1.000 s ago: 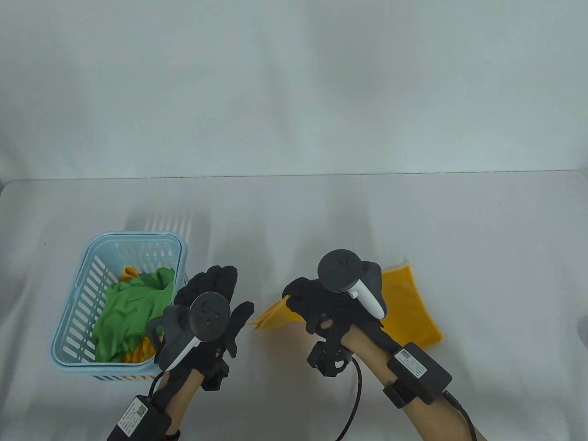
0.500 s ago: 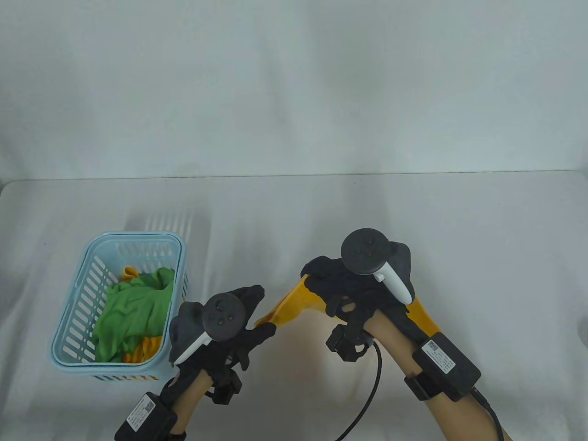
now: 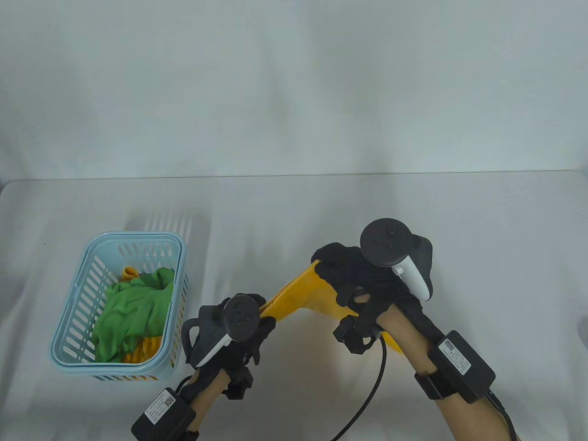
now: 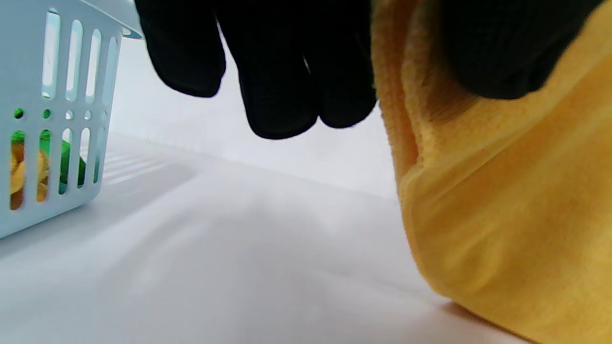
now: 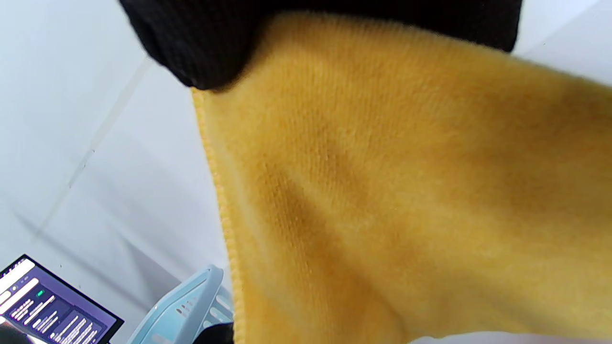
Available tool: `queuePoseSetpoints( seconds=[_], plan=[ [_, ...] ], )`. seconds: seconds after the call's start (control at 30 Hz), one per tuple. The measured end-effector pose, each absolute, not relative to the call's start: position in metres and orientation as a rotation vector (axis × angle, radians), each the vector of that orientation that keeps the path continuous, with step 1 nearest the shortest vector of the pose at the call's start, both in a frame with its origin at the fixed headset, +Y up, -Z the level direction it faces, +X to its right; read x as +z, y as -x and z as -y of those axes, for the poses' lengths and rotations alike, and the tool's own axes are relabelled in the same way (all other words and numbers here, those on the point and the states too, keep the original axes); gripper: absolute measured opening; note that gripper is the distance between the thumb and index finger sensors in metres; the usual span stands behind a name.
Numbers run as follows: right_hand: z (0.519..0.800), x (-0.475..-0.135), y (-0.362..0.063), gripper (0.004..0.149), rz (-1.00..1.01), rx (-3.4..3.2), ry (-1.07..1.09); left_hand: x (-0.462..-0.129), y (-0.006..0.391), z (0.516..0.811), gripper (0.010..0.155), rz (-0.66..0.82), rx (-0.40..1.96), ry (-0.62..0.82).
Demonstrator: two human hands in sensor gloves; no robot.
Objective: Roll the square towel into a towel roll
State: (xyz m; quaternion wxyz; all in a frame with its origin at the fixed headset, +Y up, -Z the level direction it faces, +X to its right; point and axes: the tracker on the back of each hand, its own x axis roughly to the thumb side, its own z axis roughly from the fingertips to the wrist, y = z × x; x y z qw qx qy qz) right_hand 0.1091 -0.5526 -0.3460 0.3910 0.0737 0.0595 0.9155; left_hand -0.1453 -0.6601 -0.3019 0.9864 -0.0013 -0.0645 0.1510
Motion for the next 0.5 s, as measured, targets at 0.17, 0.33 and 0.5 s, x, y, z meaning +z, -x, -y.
queuePoseSetpoints(
  seconds=[0.17, 0.33, 0.5],
  plan=[
    [0.556, -0.347, -0.128, 0.040, -0.101, 2.279, -0.137, -0.300, 0.156, 0.649, 0.044, 0.128, 0.383, -0.040],
    [0.564, -0.346, -0.148, 0.039, -0.041, 2.256, -0.095, -0.302, 0.167, 0.638, 0.043, 0.131, 0.524, -0.028],
    [0.568, -0.339, -0.170, 0.039, 0.013, 2.192, -0.077, -0.301, 0.173, 0.614, 0.043, 0.177, 0.633, -0.048]
  ],
)
